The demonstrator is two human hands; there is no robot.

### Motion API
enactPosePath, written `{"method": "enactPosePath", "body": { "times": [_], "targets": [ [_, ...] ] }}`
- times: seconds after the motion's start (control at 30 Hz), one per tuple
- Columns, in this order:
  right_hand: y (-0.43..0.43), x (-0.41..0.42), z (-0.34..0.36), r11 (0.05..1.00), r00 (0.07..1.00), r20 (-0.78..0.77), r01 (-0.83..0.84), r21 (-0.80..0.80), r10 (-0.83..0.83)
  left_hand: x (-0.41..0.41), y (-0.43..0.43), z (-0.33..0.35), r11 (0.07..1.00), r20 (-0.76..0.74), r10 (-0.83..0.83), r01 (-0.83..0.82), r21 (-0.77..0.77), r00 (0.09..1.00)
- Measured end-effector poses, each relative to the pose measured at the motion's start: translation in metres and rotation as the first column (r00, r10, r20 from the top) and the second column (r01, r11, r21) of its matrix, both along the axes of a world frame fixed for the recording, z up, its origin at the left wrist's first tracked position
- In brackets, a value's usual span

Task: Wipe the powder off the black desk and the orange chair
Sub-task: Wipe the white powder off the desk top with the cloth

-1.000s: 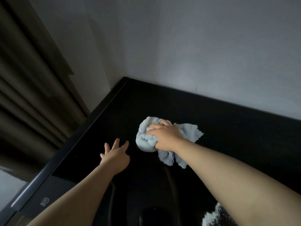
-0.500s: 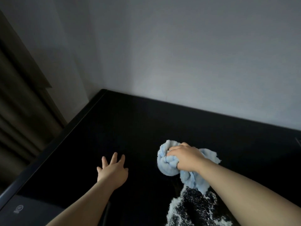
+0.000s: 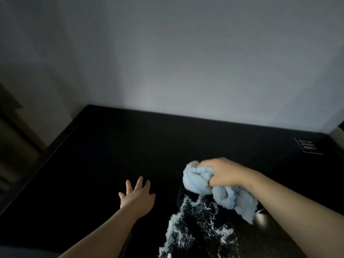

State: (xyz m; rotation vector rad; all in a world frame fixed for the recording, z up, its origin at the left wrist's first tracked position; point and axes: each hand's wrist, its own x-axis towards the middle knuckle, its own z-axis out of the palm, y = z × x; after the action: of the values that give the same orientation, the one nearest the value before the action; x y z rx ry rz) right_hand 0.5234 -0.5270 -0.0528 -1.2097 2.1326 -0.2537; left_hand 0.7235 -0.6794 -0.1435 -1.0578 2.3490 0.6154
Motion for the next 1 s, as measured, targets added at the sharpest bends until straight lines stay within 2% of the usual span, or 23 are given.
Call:
{"method": "enactPosePath", "body": {
  "times": [0.03, 0.1, 0.17, 0.23, 0.3, 0.37, 0.47, 0.57, 0.63, 0.7, 0.77, 0.83, 0.9, 1.0],
  "targets": [
    [-0.001, -0.005, -0.001, 1.0, 0.999, -0.042, 0.007, -0.022, -0.008, -0.001, 0.001, -0.001, 1.0, -0.005, 0.018, -0.018, -0.003, 1.0],
    [-0.006, -0.008, -0.01, 1.0, 0.988, -0.153, 0.004, 0.03, 0.001, -0.002, -0.001, -0.002, 1.0, 0.008, -0.005, 0.005, -0.019, 1.0],
    [-0.008, -0.002, -0.028, 0.993, 0.977, -0.215, 0.018, 0.116, 0.007, 0.0, -0.004, -0.003, 0.998, 0.022, -0.052, 0.053, -0.019, 0.998],
    [-0.004, 0.007, -0.038, 0.99, 0.97, -0.234, -0.029, 0.137, 0.061, 0.001, -0.005, -0.002, 0.999, -0.004, -0.033, 0.033, -0.009, 0.999],
    [0.002, 0.011, -0.038, 0.983, 0.987, -0.093, -0.115, 0.145, 0.129, 0.002, -0.004, -0.002, 1.0, -0.045, 0.026, -0.027, -0.004, 0.999],
    [0.005, 0.005, -0.029, 0.984, 0.99, 0.103, -0.109, 0.141, 0.095, -0.001, -0.004, -0.001, 0.998, -0.088, 0.055, -0.057, -0.022, 0.995],
    [0.004, -0.015, -0.019, 0.994, 0.978, 0.184, 0.107, -0.027, -0.1, -0.013, -0.008, -0.001, 0.996, -0.115, -0.001, -0.01, -0.093, 0.993],
    [-0.006, -0.034, -0.022, 0.938, 0.951, 0.166, 0.29, -0.188, -0.261, -0.03, -0.016, 0.0, 0.991, -0.08, 0.048, -0.057, -0.118, 0.996],
    [-0.017, -0.043, -0.03, 0.912, 0.935, 0.129, 0.351, -0.214, -0.33, -0.041, -0.027, 0.0, 0.983, -0.061, 0.073, -0.083, -0.163, 0.995],
    [-0.027, -0.051, -0.042, 0.889, 0.91, 0.009, 0.406, -0.209, -0.414, -0.051, -0.038, 0.0, 0.974, -0.056, 0.082, -0.092, -0.206, 0.995],
    [-0.038, -0.059, -0.054, 0.859, 0.858, -0.13, 0.464, -0.218, -0.497, -0.06, -0.047, -0.002, 0.977, -0.046, 0.099, -0.106, -0.185, 0.994],
    [-0.051, -0.067, -0.064, 0.835, 0.814, -0.202, 0.506, -0.215, -0.545, -0.067, -0.051, -0.005, 0.985, -0.021, 0.103, -0.105, -0.137, 0.994],
    [-0.071, -0.073, -0.07, 0.853, 0.809, -0.272, 0.498, -0.154, -0.522, -0.068, -0.05, -0.01, 0.985, -0.002, 0.081, -0.081, -0.154, 0.997],
    [-0.105, -0.076, -0.071, 0.92, 0.869, -0.314, 0.388, -0.049, -0.383, -0.065, -0.048, -0.017, 0.98, -0.014, 0.06, -0.061, -0.189, 0.998]
  ]
}}
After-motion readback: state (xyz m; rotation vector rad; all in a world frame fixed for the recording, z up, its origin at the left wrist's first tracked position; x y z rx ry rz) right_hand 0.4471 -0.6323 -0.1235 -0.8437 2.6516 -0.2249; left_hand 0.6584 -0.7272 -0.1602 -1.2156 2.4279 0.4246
